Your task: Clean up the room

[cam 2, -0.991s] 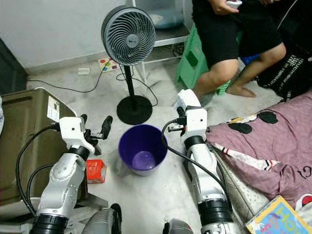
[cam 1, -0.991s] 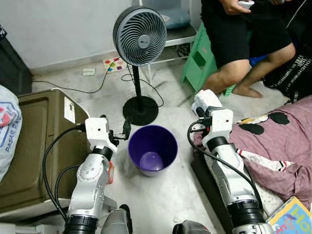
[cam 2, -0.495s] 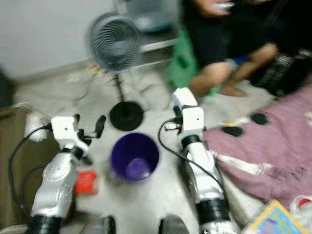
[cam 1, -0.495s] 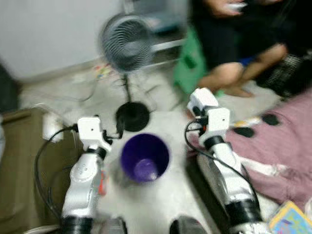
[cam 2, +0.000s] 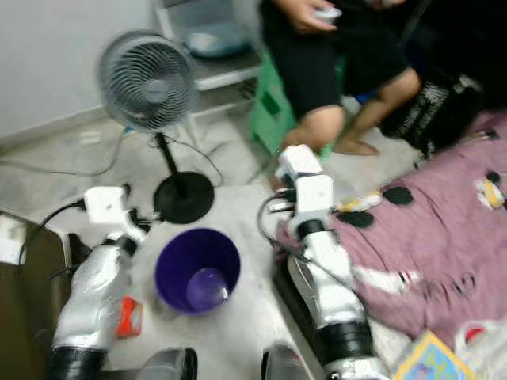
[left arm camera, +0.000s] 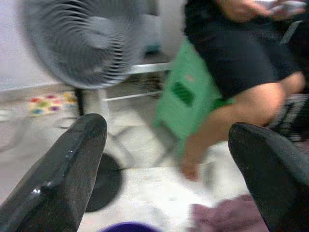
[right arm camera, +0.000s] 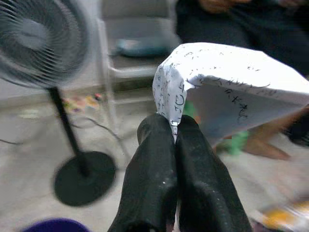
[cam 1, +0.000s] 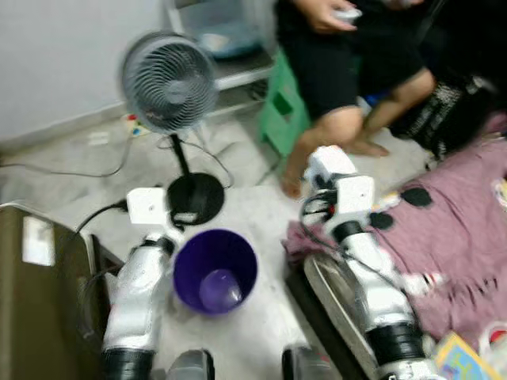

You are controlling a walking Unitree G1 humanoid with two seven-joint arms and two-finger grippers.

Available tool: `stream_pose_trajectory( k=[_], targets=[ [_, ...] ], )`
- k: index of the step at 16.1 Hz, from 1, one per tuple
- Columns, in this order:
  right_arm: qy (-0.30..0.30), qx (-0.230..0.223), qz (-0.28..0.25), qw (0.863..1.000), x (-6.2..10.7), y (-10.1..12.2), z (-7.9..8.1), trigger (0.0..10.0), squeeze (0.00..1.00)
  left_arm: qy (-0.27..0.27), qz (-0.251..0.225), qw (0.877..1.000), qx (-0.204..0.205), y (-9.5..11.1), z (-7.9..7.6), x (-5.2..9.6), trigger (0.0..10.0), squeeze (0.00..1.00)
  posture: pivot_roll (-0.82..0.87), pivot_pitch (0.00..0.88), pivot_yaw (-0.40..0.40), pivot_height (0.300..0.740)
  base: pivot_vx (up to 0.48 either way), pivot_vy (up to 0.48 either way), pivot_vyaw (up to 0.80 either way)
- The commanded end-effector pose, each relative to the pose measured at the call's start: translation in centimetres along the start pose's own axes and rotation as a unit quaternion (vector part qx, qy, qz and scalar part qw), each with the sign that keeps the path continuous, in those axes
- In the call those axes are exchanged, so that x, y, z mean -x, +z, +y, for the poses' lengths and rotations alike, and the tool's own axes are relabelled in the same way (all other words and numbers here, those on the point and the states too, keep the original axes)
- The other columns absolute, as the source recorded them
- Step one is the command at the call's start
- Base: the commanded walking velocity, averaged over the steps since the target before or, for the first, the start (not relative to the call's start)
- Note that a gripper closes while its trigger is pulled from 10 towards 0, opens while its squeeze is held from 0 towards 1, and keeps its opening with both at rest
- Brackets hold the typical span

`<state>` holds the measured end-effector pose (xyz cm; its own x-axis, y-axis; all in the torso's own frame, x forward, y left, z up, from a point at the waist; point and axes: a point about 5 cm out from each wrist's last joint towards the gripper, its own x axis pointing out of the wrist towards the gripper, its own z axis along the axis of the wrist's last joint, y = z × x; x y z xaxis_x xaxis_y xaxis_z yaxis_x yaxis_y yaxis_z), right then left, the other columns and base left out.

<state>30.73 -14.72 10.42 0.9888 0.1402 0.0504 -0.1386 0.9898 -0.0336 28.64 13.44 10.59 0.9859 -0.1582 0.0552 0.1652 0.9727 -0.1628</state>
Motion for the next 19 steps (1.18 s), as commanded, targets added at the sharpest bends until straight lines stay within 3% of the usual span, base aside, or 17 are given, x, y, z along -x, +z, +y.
stream_pose_trajectory(
  k=[1, 4, 11, 17, 19],
  targets=[
    [0.000, -0.011, -0.003, 1.000, 0.0, 0.1, 0.2, 10.0, 0.00, 0.008, 0.011, 1.000, -0.010, -0.4, 0.6, 0.5, 10.0, 0.00, 0.01, 0.167, -0.020, 0.740, 0.000, 0.000, 0.00],
    [0.011, 0.007, -0.011, 1.000, 0.0, 0.3, 0.5, 10.0, 0.00, 0.007, 0.013, 1.000, -0.013, -0.4, 0.5, 0.5, 10.0, 0.00, 0.01, 0.164, -0.017, 0.740, 0.000, 0.000, 0.44],
    [0.007, 0.001, -0.009, 1.000, 0.0, 0.3, 0.5, 10.0, 0.00, 0.008, 0.014, 1.000, -0.015, -0.5, 0.6, 0.6, 10.0, 0.00, 0.01, 0.172, -0.016, 0.740, 0.000, 0.000, 0.80],
    [0.004, 0.000, 0.003, 1.000, -0.1, -0.2, 1.1, 10.0, 0.00, 0.013, 0.020, 1.000, -0.018, -0.6, 1.0, 1.2, 10.0, 0.00, 0.02, 0.186, -0.025, 0.740, 0.000, 0.000, 0.00],
    [0.026, -0.006, 0.004, 1.000, -0.4, -0.2, 2.2, 10.0, 0.00, 0.021, 0.023, 0.999, -0.016, -0.8, 0.9, 1.7, 10.0, 0.00, 0.03, 0.199, -0.026, 0.740, 0.000, 0.000, 0.80]
  ],
)
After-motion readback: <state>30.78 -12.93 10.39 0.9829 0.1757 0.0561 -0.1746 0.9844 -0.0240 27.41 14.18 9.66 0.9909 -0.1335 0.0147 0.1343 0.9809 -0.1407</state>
